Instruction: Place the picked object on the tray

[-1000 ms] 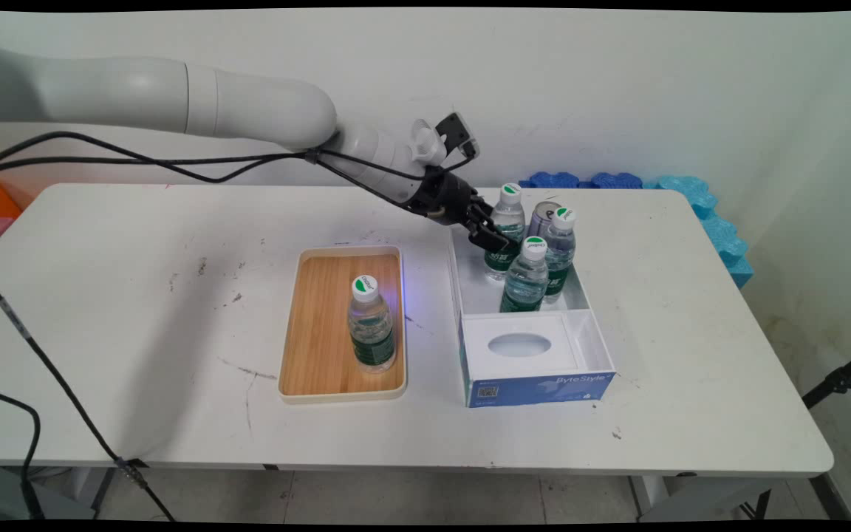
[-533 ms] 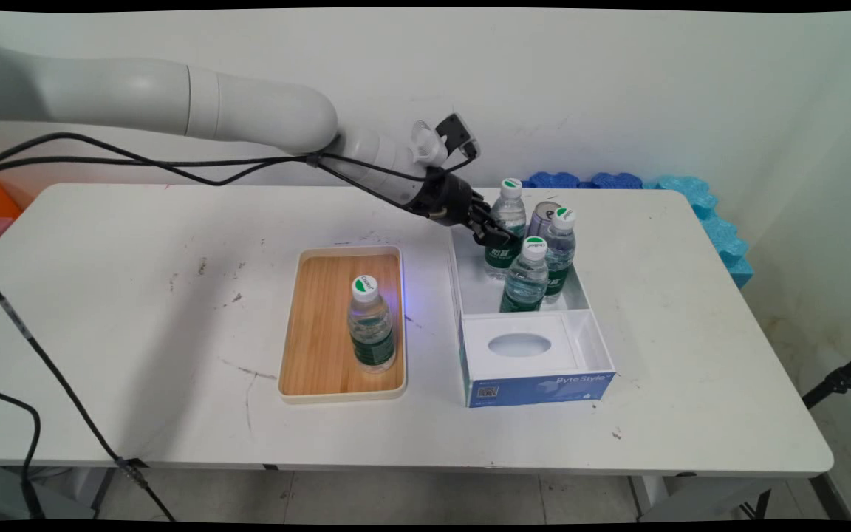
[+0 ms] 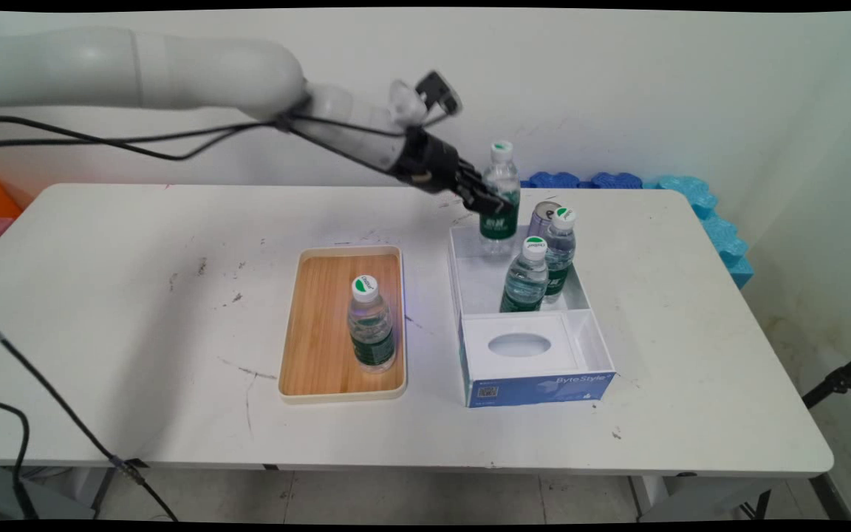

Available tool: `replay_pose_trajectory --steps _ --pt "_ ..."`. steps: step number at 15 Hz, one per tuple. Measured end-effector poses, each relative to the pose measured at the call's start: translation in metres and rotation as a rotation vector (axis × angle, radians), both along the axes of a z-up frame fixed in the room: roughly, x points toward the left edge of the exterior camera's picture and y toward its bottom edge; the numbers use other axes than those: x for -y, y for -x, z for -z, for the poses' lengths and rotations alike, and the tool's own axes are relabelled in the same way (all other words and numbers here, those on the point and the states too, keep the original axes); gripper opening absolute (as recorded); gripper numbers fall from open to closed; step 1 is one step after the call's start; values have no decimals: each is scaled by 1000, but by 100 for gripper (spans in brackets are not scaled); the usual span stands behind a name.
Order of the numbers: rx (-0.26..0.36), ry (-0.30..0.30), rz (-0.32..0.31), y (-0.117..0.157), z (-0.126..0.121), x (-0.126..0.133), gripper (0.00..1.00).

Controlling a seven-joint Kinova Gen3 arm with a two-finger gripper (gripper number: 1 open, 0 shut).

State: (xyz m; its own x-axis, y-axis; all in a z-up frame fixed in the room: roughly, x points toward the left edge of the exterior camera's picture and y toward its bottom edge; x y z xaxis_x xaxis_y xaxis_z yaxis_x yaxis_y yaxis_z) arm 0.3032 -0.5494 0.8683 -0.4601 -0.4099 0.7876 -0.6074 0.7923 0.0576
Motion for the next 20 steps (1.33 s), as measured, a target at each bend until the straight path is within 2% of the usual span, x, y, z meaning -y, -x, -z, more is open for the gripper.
replay_pose_trajectory --steps 6,9,12,15,20 --pt "-12 1 65 -51 -61 -29 0" --pt "10 0 115 -83 -74 -52 0" --pt "38 -2 163 -113 -71 -78 0" --pt "67 -5 199 -136 -55 -102 0" --pt "88 8 218 -148 -20 -122 0"
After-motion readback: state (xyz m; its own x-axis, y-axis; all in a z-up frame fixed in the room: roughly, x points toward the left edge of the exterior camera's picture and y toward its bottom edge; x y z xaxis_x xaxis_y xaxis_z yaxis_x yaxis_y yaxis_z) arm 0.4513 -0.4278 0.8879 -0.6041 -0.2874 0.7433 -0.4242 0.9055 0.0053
